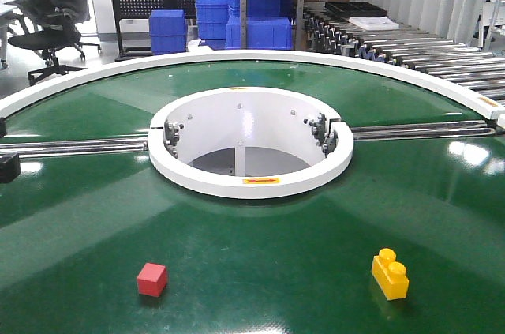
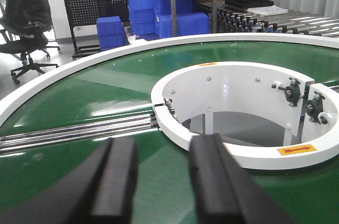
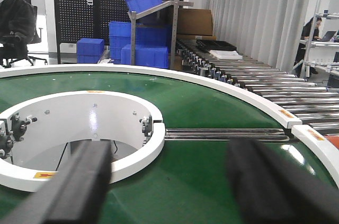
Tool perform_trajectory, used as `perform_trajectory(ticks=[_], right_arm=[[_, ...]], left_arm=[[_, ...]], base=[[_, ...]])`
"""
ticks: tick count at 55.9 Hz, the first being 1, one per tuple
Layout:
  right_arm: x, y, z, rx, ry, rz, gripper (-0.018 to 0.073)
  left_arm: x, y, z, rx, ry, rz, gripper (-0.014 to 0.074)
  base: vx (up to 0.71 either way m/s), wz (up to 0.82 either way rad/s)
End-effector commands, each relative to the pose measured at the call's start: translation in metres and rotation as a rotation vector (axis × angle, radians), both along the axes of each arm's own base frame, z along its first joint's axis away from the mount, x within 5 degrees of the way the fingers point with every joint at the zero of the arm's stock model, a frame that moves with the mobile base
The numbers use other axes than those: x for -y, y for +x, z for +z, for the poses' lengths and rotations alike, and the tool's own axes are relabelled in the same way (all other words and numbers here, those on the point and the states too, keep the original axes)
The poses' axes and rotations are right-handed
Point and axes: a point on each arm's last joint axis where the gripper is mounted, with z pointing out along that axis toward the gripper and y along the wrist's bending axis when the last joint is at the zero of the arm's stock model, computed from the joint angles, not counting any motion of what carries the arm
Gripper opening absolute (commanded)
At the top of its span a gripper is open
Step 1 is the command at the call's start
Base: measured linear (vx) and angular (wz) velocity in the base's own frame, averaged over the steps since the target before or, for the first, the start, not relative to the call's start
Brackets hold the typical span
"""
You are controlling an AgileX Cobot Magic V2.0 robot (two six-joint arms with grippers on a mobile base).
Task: Pick red and yellow blocks into blue bin
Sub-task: 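Lower the right gripper onto the yellow brick and close it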
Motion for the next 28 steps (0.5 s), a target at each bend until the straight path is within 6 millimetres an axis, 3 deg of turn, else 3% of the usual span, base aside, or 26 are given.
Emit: perform_trajectory(ticks=[1, 6, 13, 18, 28], right_arm=[[0.001, -0.004, 0.021, 0.13, -0.016, -0.007, 0.0669], [0.001, -0.004, 0.02, 0.128, 0.052, -0.002, 0.0722], [0.001, 0.008, 0.017, 0.004, 0.169, 0.005, 0.0699], [0.0, 0.038, 0.009, -0.234, 0.141, 0.007, 0.065], [0.0, 0.118, -0.019, -0.649, 0.064, 0.046, 0.0556]], left_arm=[[-0.002, -0.006, 0.027, 0.145, -0.023, 0.023, 0.0502], [-0.002, -0.006, 0.027, 0.145, -0.023, 0.023, 0.0539], [-0.002, -0.006, 0.027, 0.144, -0.025, 0.022, 0.0544], [-0.002, -0.006, 0.026, 0.143, -0.025, 0.022, 0.0544], [-0.002, -0.006, 0.026, 0.139, -0.024, 0.021, 0.0544]], base=[[0.0, 0.0], [0.0, 0.0], [0.0, 0.0], [0.0, 0.0], [0.0, 0.0]])
